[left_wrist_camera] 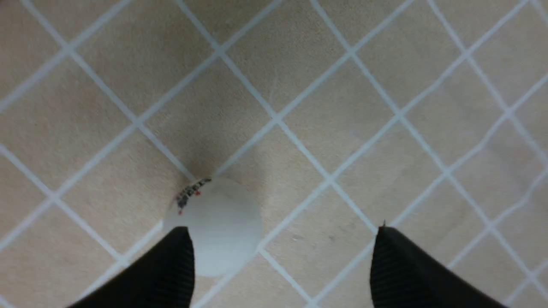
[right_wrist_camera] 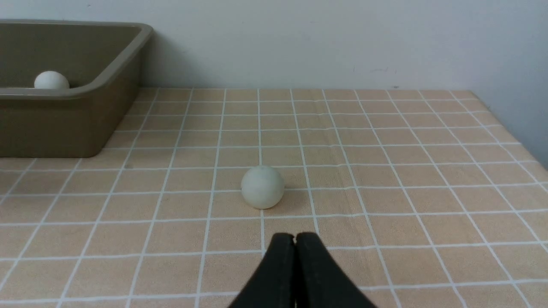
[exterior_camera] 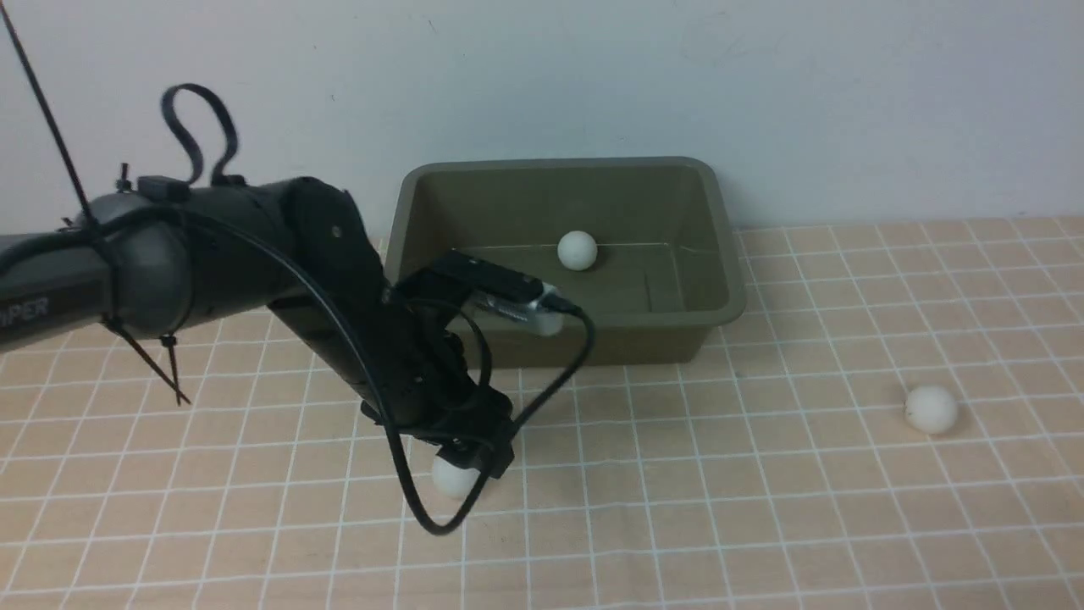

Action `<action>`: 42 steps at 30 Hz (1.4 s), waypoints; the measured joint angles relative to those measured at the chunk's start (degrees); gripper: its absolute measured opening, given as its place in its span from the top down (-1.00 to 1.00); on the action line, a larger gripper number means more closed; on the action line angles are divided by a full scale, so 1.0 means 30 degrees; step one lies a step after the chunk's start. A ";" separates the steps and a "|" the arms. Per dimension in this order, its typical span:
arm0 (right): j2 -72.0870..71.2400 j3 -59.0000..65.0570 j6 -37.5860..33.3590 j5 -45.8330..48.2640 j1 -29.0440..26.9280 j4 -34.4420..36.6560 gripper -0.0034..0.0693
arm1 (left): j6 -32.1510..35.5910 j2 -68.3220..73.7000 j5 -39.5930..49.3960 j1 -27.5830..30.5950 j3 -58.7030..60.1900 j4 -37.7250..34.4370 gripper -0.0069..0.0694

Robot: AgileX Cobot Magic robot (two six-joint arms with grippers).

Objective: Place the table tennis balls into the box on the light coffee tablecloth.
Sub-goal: 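Reach for and grasp a ping pong ball on the table beside the basket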

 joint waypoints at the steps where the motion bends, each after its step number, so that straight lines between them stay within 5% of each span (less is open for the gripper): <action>1: 0.0000 0.0000 0.0000 0.0000 0.0000 0.0000 0.96 | -0.0653 0.0000 -0.0193 -0.0277 0.0000 0.0893 -0.38; 10: 0.0000 0.0000 0.0000 0.0000 0.0000 0.0000 0.96 | -0.5166 0.0141 -0.0459 -0.0811 0.0000 0.5408 -0.38; 25: 0.0000 0.0000 0.0000 0.0000 0.0000 0.0000 0.96 | -0.5421 0.1909 -0.0965 -0.0851 0.0000 0.5282 -0.38; 28: 0.0000 0.0000 0.0000 0.0000 0.0000 0.0000 0.96 | -0.5421 0.2045 -0.1071 -0.0851 0.0000 0.5141 -0.30; 31: 0.0000 0.0000 0.0000 0.0000 0.0000 0.0000 0.96 | -0.5421 0.2196 -0.1166 -0.0851 0.0000 0.5104 -0.01; 34: 0.0000 0.0000 0.0000 0.0000 0.0000 0.0000 0.96 | -0.5421 0.2196 -0.1110 -0.0851 -0.0062 0.5104 0.00; 42: 0.0000 0.0000 0.0000 0.0000 0.0000 0.0000 0.96 | -0.4215 0.2211 0.4676 -0.0851 -0.3109 0.5099 0.00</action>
